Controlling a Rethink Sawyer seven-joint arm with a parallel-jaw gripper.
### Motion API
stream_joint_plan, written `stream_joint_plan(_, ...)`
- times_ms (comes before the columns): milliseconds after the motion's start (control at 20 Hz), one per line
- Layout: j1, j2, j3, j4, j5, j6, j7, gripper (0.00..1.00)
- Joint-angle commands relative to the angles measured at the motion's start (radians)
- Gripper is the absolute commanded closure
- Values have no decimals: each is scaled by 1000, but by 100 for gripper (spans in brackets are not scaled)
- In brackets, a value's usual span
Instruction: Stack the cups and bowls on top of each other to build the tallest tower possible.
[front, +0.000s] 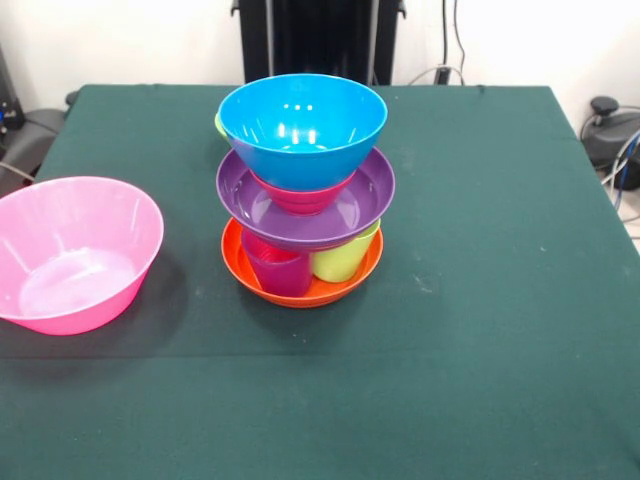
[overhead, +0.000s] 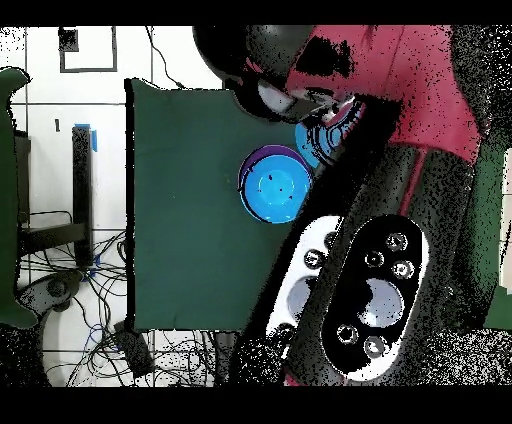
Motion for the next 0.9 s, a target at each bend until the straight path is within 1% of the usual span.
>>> stream_joint_plan(50, -6, -88, 88, 130, -67, -49, -267, 100)
stream_joint_plan(300, 2, -76, 110, 284, -78, -232, -216, 100)
stream_joint_plan(450, 6, -59, 120, 340, -83, -339, -165, 100)
stream_joint_plan(650, 14, -48, 120, 363, -87, -395, -138, 100)
stream_joint_plan(900, 17, -35, 118, 367, -86, -421, -132, 100)
